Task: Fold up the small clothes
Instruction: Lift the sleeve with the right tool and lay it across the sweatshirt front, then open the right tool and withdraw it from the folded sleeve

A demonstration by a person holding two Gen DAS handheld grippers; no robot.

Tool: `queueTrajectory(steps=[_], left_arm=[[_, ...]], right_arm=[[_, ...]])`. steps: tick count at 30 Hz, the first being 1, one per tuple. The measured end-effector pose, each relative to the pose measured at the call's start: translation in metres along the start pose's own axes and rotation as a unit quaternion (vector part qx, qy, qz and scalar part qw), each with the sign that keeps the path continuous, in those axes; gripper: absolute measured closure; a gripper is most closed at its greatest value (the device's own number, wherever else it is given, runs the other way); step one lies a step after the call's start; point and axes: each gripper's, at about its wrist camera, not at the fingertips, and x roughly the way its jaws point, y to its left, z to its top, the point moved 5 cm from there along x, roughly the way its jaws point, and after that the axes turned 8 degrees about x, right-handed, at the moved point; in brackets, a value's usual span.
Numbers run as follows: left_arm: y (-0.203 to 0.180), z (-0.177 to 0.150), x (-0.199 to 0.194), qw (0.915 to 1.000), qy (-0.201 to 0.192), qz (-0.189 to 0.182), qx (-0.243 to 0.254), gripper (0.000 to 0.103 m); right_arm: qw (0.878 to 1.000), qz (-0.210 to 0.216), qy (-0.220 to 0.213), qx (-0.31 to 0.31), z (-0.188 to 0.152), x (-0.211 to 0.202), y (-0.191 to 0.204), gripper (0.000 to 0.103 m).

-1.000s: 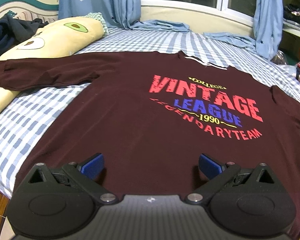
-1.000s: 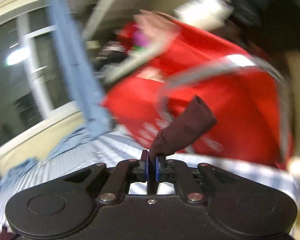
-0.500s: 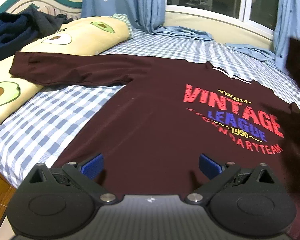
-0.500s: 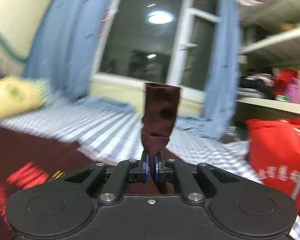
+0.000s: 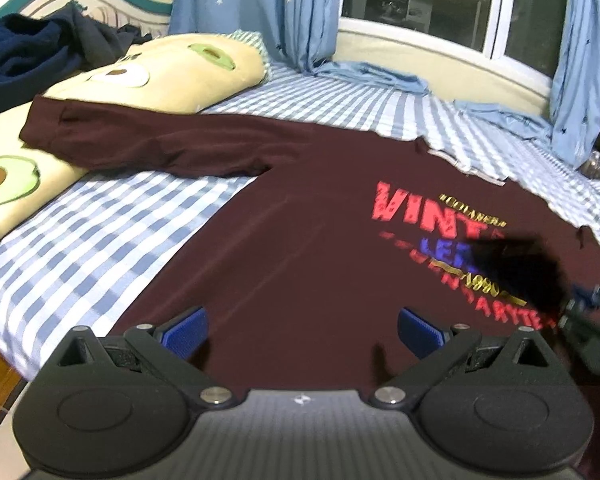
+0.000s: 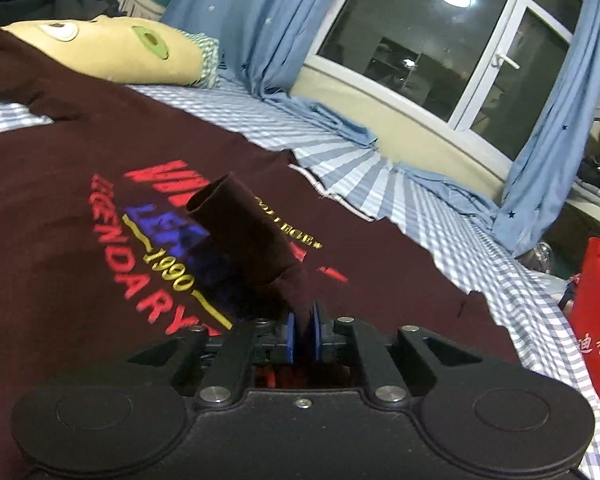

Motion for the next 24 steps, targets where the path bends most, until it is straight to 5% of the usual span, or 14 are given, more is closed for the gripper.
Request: queueTrajectory(steps=[7,14,19,24], left_arm=[[-0.032,0.033,0.012,0.9982,-0.038,-0.046,-0.004,0.001],[-0.092,0.046,0.043,0.9946,-0.043,-0.086,0.037,0.001],[-0.121,0.031,0.069,0.9942,-0.025,-0.076,0.072,0.001],[-0.128,0.015,0.079,0.9941,-0.012,-0.057,0.091,0.001]], right_arm=[[0.999,0.025,-0.004,0.035,-0.016,-0.023,-0.026,0.041],[0.993,-0.037,-0.018,0.115,-0.040,-0.054,-0.089,0.009],[0.981,-0.134,0.006,0.139,-0.067,-0.054,-0.139,0.010],[0.966,-0.189,0.039,0.170,-0.087,-0.034,-0.177,0.033]])
